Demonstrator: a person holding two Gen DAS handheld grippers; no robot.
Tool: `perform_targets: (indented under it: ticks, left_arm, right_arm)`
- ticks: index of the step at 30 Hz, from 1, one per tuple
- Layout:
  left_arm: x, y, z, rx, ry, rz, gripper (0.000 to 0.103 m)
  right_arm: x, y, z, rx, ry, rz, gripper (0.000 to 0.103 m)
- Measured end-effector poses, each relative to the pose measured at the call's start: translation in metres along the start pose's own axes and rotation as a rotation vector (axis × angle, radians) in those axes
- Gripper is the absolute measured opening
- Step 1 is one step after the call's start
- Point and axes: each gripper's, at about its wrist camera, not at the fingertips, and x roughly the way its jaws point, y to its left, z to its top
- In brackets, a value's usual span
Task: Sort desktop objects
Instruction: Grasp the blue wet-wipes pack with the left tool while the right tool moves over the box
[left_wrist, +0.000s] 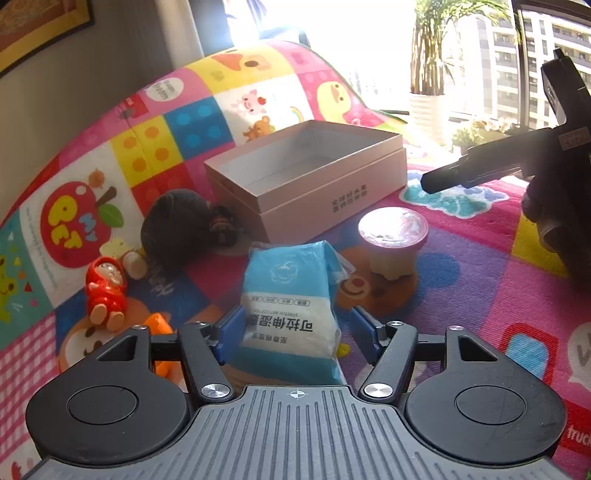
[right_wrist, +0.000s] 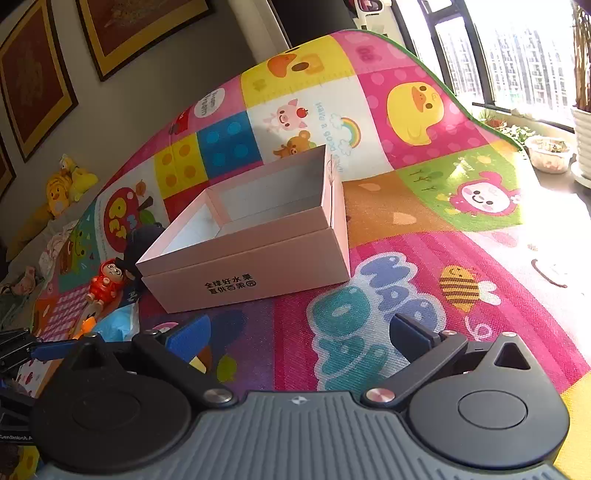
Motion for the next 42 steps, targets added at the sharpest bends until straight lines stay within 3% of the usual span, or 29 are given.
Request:
perform_targets:
  ticks: [3, 7, 10, 20, 27, 28, 31, 35, 38, 41, 42]
  left_arm:
    - [-0.009, -0.004, -0.004, -0.071, -0.024, 0.014, 0.092]
    - [-0.007, -0.004, -0.010, -0.157, -0.022, 0.074, 0.096]
    - [0.000, 0.000, -0.016, -0.236, 0.011, 0.075, 0.097]
    - [0.003, -0.028, -0.024, -0.350, 0.077, -0.125, 0.103]
    - [0.001, -0.034, -0.027, -0.376, 0.072, -0.075, 0.103]
    - [0.002, -0.035, -0.026, -0.371, 0.081, -0.073, 0.103]
    - [0.003, -0.039, -0.022, -0.324, 0.115, -0.069, 0.103]
    - [0.001, -0.039, -0.020, -0.287, 0.117, -0.091, 0.103]
    - [-0.014, -0.027, -0.015, -0.306, 0.042, -0.116, 0.103]
    - [-0.031, -0.014, -0.008, -0.295, -0.037, -0.046, 0.103]
    - [-0.035, -0.009, -0.007, -0.302, -0.056, -0.020, 0.103]
  right_arm:
    - [0.000, 0.000, 0.000, 0.003, 0.001, -0.009, 0.103]
    - [0.001, 0.000, 0.000, 0.003, 0.002, -0.014, 0.103]
    - [0.001, 0.000, 0.001, 0.000, 0.004, -0.015, 0.103]
    - [0.004, 0.002, 0.000, -0.013, 0.013, -0.032, 0.103]
    - [0.000, 0.015, 0.016, -0.100, -0.057, -0.079, 0.103]
    - [0.001, 0.020, 0.022, -0.130, -0.076, -0.106, 0.101]
    - [0.014, 0.030, 0.047, -0.211, -0.120, -0.164, 0.080]
    - [0.052, 0.039, 0.074, -0.231, -0.086, -0.251, 0.061]
    - [0.090, 0.040, 0.085, -0.279, -0.010, -0.294, 0.060]
    - [0.113, 0.043, 0.088, -0.325, 0.043, -0.264, 0.046]
    - [0.118, 0.050, 0.086, -0.363, 0.041, -0.261, 0.047]
